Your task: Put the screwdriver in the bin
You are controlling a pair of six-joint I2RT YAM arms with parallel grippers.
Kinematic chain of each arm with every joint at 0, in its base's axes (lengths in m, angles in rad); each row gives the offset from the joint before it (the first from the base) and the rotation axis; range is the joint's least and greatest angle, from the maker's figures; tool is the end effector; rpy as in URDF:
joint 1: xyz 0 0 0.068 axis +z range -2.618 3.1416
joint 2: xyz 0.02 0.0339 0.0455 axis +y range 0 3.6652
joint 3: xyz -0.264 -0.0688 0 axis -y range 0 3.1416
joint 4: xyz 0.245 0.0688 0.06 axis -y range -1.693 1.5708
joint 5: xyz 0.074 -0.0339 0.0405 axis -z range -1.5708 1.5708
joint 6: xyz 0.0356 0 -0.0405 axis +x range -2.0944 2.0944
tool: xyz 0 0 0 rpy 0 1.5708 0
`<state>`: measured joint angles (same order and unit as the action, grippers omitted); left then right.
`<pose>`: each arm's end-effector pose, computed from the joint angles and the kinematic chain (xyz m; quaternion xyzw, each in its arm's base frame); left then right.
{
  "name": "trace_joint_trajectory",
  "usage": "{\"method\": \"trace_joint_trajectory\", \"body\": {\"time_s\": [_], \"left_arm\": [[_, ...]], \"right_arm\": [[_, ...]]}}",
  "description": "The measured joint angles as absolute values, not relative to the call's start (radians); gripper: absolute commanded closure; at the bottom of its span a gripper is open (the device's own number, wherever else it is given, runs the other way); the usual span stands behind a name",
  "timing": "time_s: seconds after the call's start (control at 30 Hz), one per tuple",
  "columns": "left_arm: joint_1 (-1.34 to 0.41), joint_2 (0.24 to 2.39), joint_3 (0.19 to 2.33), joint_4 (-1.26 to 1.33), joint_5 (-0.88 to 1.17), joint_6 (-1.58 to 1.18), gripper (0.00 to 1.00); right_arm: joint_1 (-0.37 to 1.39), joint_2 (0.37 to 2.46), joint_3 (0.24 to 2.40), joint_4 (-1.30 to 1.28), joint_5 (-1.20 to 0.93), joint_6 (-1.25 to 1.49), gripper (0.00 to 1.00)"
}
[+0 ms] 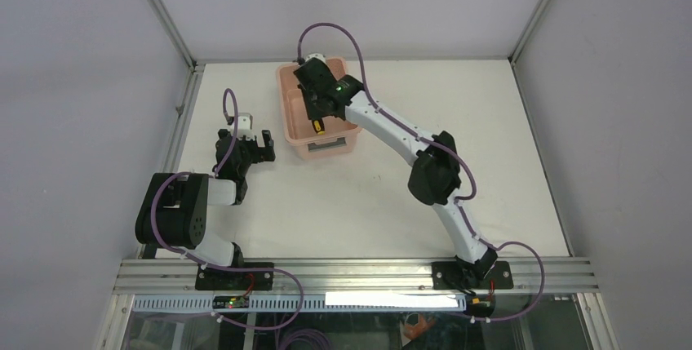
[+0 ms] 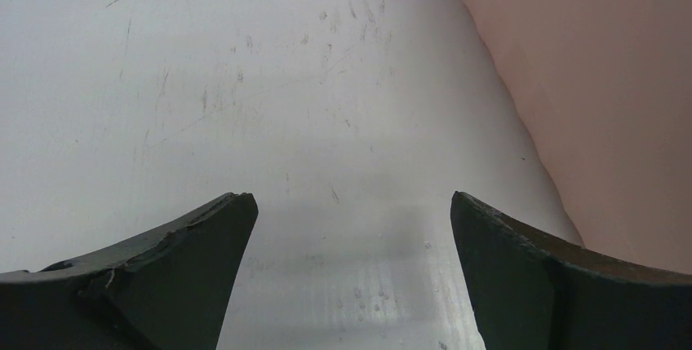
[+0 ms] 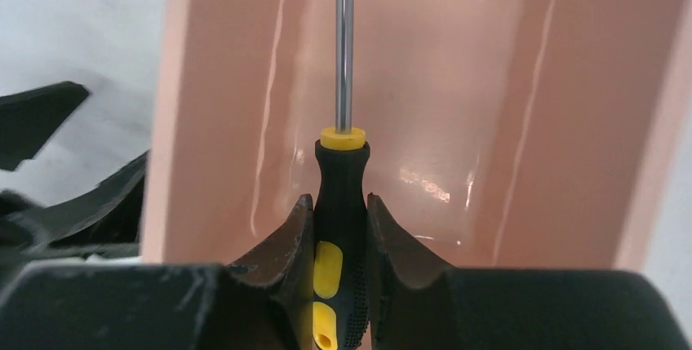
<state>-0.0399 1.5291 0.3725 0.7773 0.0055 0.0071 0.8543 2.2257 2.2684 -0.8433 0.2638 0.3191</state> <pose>0.2641 -0.0107 0.1366 0.0210 0.8275 -0.0115 0.5610 0.3344 0.3698 0.3155 -0.1953 0.8991 0.1047 0.3776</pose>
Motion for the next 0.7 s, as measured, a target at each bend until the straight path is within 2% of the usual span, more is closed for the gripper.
{"method": "trace_joint_trajectory", "body": {"time_s": [0.2,0.43,0.53,0.6,0.7], "left_arm": [[-0.040,1.529,0.373,0.777,0.006,0.007,0.01],[-0.040,1.529,0.373,0.777,0.006,0.007,0.01],[-0.040,1.529,0.373,0.777,0.006,0.007,0.01],[-0.040,1.529,0.373,0.777,0.006,0.007,0.01],[-0.040,1.529,0.373,0.777,0.006,0.007,0.01]], "right_arm": [[0.852,2.379,2.293,-0.841,0.268,0.331,0.98],[0.843,2.478,2.277,-0.801,0.256,0.375,0.88],[0.831,2.508,2.277,-0.795,0.234,0.399,0.76],[0.822,2.517,2.277,-0.796,0.218,0.412,0.61],[0.812,2.517,2.285,-0.799,0.201,0.413,0.52]]}}
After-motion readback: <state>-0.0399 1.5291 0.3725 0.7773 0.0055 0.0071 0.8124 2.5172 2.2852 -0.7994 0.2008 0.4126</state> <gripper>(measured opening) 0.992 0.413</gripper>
